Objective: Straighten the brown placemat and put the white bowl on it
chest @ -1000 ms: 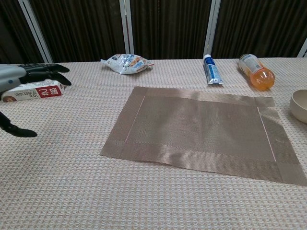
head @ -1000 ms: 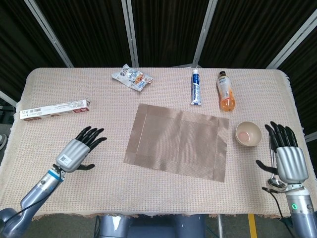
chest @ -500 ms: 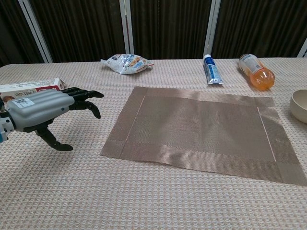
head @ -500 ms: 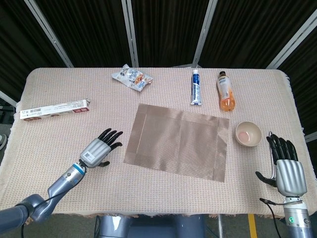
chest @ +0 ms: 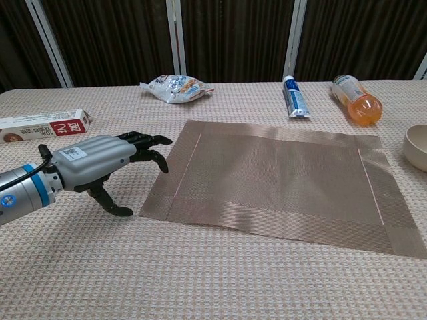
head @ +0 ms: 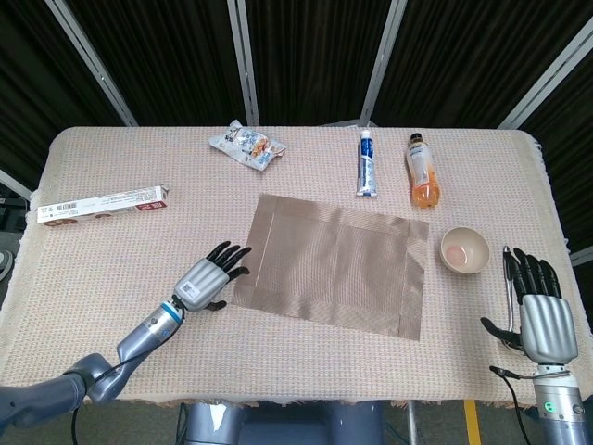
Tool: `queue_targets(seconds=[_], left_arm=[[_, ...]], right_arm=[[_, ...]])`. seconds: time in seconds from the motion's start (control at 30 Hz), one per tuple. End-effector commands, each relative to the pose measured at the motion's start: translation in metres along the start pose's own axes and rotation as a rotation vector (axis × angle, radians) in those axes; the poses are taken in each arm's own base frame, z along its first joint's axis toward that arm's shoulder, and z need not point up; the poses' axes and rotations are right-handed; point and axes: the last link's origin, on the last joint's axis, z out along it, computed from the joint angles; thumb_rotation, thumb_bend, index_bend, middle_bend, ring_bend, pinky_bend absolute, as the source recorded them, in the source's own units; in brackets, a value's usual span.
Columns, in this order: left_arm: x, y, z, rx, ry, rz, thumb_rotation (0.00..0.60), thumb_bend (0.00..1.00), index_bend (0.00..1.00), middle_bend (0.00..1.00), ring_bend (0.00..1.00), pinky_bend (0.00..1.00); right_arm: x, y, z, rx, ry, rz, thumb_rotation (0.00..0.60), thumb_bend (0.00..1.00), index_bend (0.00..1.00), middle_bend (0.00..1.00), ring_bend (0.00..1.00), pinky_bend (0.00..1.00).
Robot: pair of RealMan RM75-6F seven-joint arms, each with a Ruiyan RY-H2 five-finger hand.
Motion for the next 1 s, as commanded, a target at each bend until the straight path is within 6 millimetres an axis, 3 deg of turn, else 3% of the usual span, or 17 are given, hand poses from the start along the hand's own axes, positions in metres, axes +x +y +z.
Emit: queue_targets(seconds=[0.03, 0.67, 0.83, 1.0], left_arm=[[-0.002, 0.002, 0.003, -0.009, -0.007, 0.019, 0.600, 0.14, 0.26, 0.00, 0.00, 0.00], [-0.003, 0.006, 0.013, -0.009, -0.013, 0.061, 0.600, 0.19, 0.26, 0.00, 0.00, 0.00], [-0.005, 0.013, 0.017, -0.020, -0.017, 0.051, 0.600, 0.28, 0.27, 0.00, 0.00, 0.00], [-0.007, 0.018, 0.019, -0.028, -0.015, 0.042, 0.600, 0.43, 0.30, 0.00, 0.00, 0.00]], right_arm=[[0.001, 0.000, 0.000, -0.002, 0.005, 0.003, 0.600, 0.00, 0.00, 0.00, 0.00, 0.00], [0.004, 0.001, 0.001, -0.005, 0.017, 0.005, 0.600, 0.00, 0.00, 0.00, 0.00, 0.00], [0.005, 0.000, 0.000, -0.005, 0.022, 0.003, 0.600, 0.00, 0.00, 0.00, 0.00, 0.00], [0.005, 0.000, 0.000, -0.003, 0.021, 0.003, 0.600, 0.00, 0.00, 0.00, 0.00, 0.00]])
